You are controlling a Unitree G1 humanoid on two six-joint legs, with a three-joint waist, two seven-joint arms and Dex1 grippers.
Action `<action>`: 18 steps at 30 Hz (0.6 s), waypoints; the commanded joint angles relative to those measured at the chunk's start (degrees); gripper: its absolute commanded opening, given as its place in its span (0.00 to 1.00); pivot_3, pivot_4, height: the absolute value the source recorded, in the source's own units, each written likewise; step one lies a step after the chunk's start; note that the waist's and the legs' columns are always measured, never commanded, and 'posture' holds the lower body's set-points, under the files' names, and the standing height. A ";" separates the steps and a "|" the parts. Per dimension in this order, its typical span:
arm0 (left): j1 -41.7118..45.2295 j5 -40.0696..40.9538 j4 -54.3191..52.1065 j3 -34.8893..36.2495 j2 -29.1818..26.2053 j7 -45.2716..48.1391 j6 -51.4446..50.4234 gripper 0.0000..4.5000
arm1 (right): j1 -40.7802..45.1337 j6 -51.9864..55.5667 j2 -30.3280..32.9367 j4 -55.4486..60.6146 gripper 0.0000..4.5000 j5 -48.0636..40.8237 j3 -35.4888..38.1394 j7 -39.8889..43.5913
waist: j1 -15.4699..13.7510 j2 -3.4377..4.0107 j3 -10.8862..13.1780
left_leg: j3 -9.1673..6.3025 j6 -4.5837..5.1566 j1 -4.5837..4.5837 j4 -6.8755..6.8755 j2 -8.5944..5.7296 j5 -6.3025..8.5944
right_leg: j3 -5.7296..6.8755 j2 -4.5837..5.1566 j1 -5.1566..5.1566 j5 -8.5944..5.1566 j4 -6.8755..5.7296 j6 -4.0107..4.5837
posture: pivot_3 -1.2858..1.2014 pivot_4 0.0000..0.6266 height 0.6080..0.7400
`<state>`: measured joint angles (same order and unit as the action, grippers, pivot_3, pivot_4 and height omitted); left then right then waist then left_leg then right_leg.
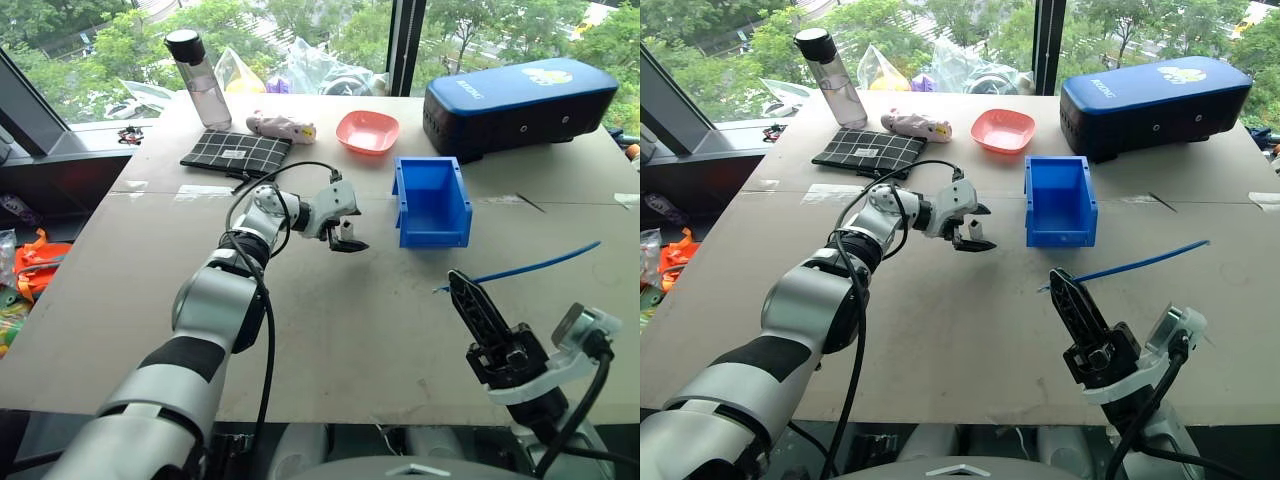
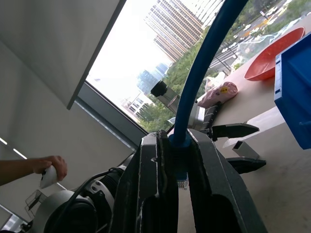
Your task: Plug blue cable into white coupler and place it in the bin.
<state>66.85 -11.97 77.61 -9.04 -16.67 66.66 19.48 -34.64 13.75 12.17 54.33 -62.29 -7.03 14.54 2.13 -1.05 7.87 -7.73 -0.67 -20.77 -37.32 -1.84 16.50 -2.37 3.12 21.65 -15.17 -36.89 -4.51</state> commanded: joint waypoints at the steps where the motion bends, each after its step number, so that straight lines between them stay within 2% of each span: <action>1: 0.20 -1.04 -0.27 0.19 -1.39 -0.93 0.36 0.95 | -1.17 -1.33 0.50 3.69 0.00 0.36 -0.63 -0.19 | 0.01 0.00 0.00 | 0.00 0.00 0.00 0.00 0.00 0.00 | 0.00 0.00 0.00 0.00 0.00 0.00 | 0.52 0.24 0.97; 18: 0.67 -3.94 -0.03 -0.24 -2.94 -0.93 0.73 0.95 | -3.86 -3.56 1.50 5.14 0.00 1.83 -2.32 -0.79 | -0.04 -0.01 0.00 | 0.00 0.00 -0.01 -0.01 0.00 0.00 | 0.00 0.00 0.00 0.00 0.00 0.00 | 0.52 0.24 0.97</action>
<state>66.82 -15.67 77.66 -9.54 -18.88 65.93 19.51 -38.18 11.40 13.32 56.16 -60.67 -9.20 13.44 2.09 -1.06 7.88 -7.73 -0.68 -20.77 -37.32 -1.84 16.50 -2.37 3.12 21.65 -15.17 -36.88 -4.51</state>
